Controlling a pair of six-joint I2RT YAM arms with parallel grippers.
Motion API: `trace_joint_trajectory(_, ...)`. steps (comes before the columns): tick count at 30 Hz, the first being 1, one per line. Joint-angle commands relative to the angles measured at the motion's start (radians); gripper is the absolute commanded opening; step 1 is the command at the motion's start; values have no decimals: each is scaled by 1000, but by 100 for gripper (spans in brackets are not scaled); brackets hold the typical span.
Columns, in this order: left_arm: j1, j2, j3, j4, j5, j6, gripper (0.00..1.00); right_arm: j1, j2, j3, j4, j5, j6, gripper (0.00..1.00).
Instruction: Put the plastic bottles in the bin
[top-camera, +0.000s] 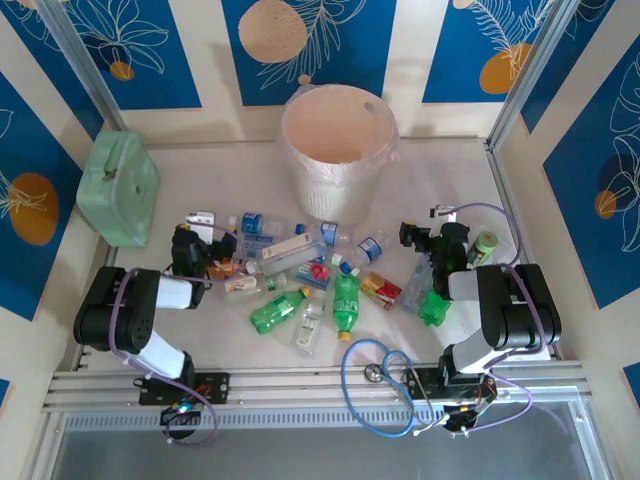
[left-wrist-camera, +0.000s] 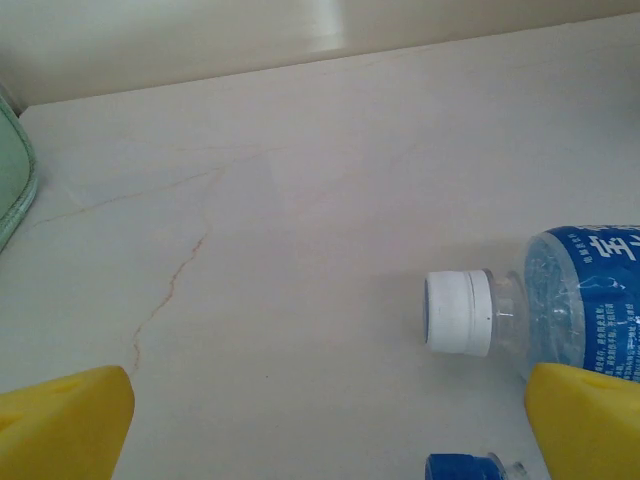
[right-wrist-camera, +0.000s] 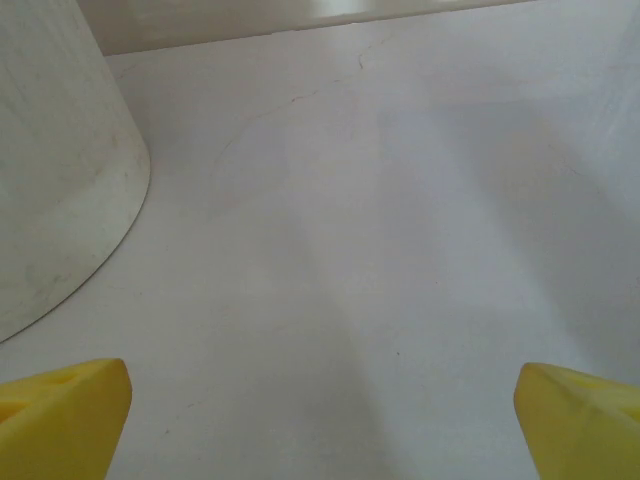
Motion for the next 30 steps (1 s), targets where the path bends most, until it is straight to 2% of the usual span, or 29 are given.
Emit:
trace_joint_trajectory(1,8,3,6,6,19,10,100,3,-8,17,14,-17,-13,99)
trace_joint_trajectory(21,17,2,11,-8,19,-6,100,3,-17,17,19,1,-8,99)
trace_joint_trajectory(22,17,1,11,-7,10,-6,100,17,-48,36,-42,54,-2,99)
trace_joint_trajectory(23,17,-4,14,-14,-15,-16,100,22,-76,55,-92,49,-15,99)
trace_joint_trajectory(26,17,-62,25,-81,-77,-39,100,83,-192,199,-401,152,-13,99)
trace_joint_trajectory(28,15,-136,61,-212,-87,-38,100,116,-298,338,-741,254,158,99)
trace_joint_trajectory(30,15,-207,121,-354,-152,-56,100,105,-397,460,-1029,200,338,99)
